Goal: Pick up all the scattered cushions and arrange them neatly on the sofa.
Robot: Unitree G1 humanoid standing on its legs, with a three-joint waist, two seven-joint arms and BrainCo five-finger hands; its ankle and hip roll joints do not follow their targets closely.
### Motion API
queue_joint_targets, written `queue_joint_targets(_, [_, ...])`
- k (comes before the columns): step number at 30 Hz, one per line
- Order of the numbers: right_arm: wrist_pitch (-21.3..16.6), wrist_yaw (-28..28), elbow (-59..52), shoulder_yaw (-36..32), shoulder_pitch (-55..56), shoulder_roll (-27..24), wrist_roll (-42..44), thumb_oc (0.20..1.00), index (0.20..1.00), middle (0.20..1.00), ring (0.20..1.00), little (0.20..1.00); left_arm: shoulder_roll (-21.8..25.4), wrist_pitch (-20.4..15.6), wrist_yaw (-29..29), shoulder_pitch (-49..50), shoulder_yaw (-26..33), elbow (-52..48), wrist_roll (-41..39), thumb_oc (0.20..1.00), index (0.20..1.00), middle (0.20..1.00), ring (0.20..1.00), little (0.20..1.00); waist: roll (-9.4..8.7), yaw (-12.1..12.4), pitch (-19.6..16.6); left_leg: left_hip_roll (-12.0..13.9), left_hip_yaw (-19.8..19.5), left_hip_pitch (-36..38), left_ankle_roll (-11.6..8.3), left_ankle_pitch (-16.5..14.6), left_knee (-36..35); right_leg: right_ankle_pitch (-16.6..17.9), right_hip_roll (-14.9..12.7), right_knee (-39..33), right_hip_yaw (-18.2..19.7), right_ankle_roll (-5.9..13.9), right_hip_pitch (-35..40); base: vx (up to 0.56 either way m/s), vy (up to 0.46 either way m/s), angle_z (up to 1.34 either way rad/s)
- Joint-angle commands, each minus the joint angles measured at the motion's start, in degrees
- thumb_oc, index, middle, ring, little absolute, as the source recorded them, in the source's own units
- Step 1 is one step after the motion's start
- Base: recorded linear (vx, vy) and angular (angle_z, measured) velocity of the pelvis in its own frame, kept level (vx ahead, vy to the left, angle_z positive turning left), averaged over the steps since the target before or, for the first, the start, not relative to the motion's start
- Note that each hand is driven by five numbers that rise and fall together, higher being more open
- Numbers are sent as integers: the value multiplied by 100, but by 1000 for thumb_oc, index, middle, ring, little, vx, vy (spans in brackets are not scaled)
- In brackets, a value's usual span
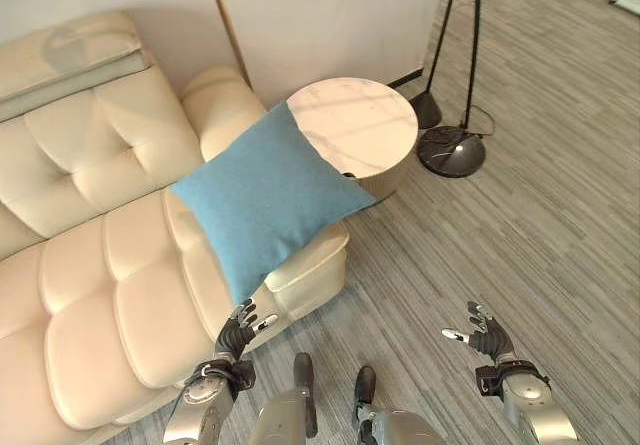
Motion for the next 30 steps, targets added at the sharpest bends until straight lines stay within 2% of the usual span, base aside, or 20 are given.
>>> queue_joint_targets(1, [-200,-52,-435,-169,164,-176,-59,1000,1000,1000,1000,1000,262,-184,-11,392,285,-464,265,1000,1000,1000,1000,1000,21,162,-317,-1,41,-104,111,433,-275,-1179,-323,676,548,800,629,296,210,4])
queue_joint_targets(4, [-141,-22,-451,-195,176,-131,-162,1000,1000,1000,1000,1000,271,-140,-37,437,308,-411,280,1000,1000,1000,1000,1000,-37,185,-403,-108,-5,-52,212,421,-140,-1254,-451,1008,559,857,679,299,204,2])
queue_joint_targets(5, [-112,2,-453,-232,179,-8,-193,1000,1000,1000,1000,1000,296,-127,-31,439,344,-367,311,1000,1000,1000,1000,1000,-77,168,-444,-259,-52,275,393,256,-187,-966,-656,2018,650,1026,386,303,255,2])
queue_joint_targets(6, [-114,7,-458,-233,191,13,-198,1000,1000,1000,1000,1000,331,-129,-20,440,354,-375,296,1000,1000,1000,1000,1000,-90,130,-425,-325,-91,400,442,201,-222,-760,-724,2383,716,1103,268,442,318,3])
queue_joint_targets(7, [-108,0,-484,-302,251,54,-233,1000,1000,1000,1000,1000,351,-149,3,444,390,-369,255,1000,1000,1000,1000,1000,-69,50,-416,-391,-227,663,516,88,-331,-542,-682,2811,1053,1123,-20,198,110,36])
queue_joint_targets(9, [-102,-27,-462,-345,279,60,-228,1000,1000,1000,1000,1000,352,-157,24,453,417,-383,232,1000,1000,1000,1000,1000,-36,23,-424,-386,-281,746,523,65,-376,-511,-631,2758,1202,1091,-116,205,34,102])
queue_joint_targets(11, [-108,-162,-325,-575,314,103,-121,1000,1000,1000,1000,1000,343,-173,61,421,450,-342,168,1000,1000,1000,1000,1000,43,-112,-379,-345,-496,908,493,-33,-401,-656,-580,2275,1522,1016,-443,284,-47,69])
queue_joint_targets(12, [-123,-341,-220,-829,381,142,31,1000,1000,1000,1000,1000,335,-187,115,418,495,-330,87,1000,1000,1000,1000,1000,5,-226,-337,-385,-630,987,463,-94,-406,-609,-536,1688,1799,1053,-579,165,-54,51])
queue_joint_targets(14, [-125,-342,-219,-830,383,141,33,1000,1000,1000,1000,1000,335,-187,116,419,492,-331,85,1000,1000,1000,1000,1000,10,-233,-318,-383,-643,1015,463,-103,-410,-604,-535,1656,1784,1054,-532,105,-57,55])
queue_joint_targets(15, [-123,-569,-118,-1179,441,147,139,1000,1000,1000,1000,1000,306,-213,165,460,625,-307,-39,1000,1000,1000,1000,1000,-40,-310,-250,-420,-773,1143,437,-167,-462,-338,-525,1160,1861,1151,-721,142,-111,53])
queue_joint_targets(18, [-49,-757,-248,-1636,559,78,68,1000,1000,1000,1000,1000,207,-228,202,525,873,-235,-181,1000,1000,1000,1000,1000,-168,-350,-222,-460,-871,1214,418,-270,-410,-139,-621,700,1723,1243,-675,111,-119,31])
queue_joint_targets(23, [79,-865,-412,-1930,486,-365,-291,1000,1000,1000,1000,1000,36,-287,321,565,1194,99,-405,1000,1000,1000,1000,1000,-297,-229,-420,-404,-893,1313,360,-300,-492,-22,-636,445,1690,1182,-366,107,-113,12])
queue_joint_targets(25, [104,-859,-438,-1931,419,-467,-335,1000,1000,1000,1000,1000,9,-296,344,529,1204,157,-458,1000,1000,1000,1000,1000,-299,-219,-432,-388,-907,1322,348,-289,-515,-28,-628,418,1669,1169,-324,59,-65,-8])
queue_joint_targets(27, [133,-812,-574,-1656,7,-825,-394,1000,1000,1000,1000,1000,-13,-287,434,89,959,607,-641,1000,1000,1000,1000,1000,-342,-176,-449,-312,-982,1322,282,-220,-589,-117,-598,450,1567,1121,-263,46,-88,6])
queue_joint_targets(30, [124,-694,-757,-1269,-297,-899,-296,1000,1000,1000,1000,1000,67,-296,473,-348,698,835,-580,1000,1000,1000,1000,1000,-391,-167,-358,-255,-1012,1220,239,-173,-585,-186,-570,495,1515,1083,-344,-49,-57,18])
